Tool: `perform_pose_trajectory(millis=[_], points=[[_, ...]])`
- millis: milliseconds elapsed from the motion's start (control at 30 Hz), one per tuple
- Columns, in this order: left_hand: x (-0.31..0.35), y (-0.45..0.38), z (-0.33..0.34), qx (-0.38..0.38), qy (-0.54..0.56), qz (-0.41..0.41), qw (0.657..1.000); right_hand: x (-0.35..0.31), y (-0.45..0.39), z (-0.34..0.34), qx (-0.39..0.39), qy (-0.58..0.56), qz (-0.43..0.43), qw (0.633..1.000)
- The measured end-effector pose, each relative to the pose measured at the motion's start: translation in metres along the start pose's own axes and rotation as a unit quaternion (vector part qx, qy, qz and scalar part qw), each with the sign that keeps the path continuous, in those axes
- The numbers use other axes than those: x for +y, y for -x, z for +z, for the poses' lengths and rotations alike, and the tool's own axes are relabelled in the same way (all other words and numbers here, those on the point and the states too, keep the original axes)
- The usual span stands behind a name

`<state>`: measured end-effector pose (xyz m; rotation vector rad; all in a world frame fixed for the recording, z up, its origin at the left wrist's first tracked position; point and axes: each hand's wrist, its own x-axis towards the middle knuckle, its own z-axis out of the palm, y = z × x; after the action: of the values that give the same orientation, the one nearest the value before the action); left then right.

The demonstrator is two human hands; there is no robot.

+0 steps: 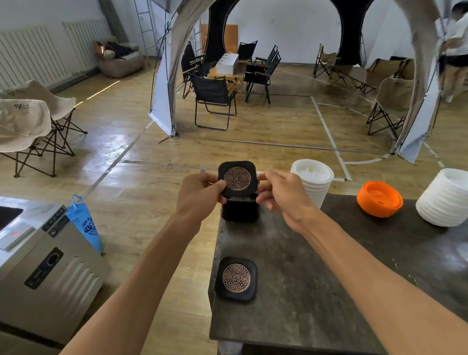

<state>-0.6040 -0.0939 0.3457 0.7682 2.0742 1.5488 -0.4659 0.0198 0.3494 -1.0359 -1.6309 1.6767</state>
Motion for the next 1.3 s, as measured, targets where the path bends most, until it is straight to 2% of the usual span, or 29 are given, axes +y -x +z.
perform_pose_trajectory(millis=[133, 267, 367, 500, 667, 867, 1100, 1300], points=[[0.002, -0.021, 0.008, 0.007, -0.037, 0.0, 0.999, 0.0, -0.023, 0.009, 0.061, 0.133, -0.045, 0.988], [0.001, -0.039, 0.015, 0.022, -0.141, 0.001, 0.99, 0.009, -0.047, 0.014, 0.094, 0.256, -0.009, 0.962], [-0.004, -0.044, 0.019, 0.025, -0.161, -0.024, 0.986, 0.015, -0.053, 0.018, 0.088, 0.292, 0.028, 0.952], [-0.014, -0.044, 0.025, 0.023, -0.194, -0.03, 0.98, 0.029, -0.057, 0.02, 0.084, 0.261, 0.084, 0.958], [-0.019, -0.048, 0.031, -0.028, -0.253, -0.05, 0.966, 0.034, -0.058, 0.021, 0.065, 0.207, 0.126, 0.968], [-0.023, -0.05, 0.037, -0.027, -0.309, -0.069, 0.948, 0.032, -0.059, 0.019, 0.032, 0.203, 0.194, 0.959], [-0.027, -0.047, 0.031, -0.022, -0.308, -0.05, 0.95, 0.033, -0.054, 0.014, 0.009, 0.203, 0.193, 0.96], [-0.031, 0.0, 0.013, -0.034, -0.232, 0.032, 0.971, 0.04, -0.017, 0.0, 0.042, 0.225, 0.118, 0.966]])
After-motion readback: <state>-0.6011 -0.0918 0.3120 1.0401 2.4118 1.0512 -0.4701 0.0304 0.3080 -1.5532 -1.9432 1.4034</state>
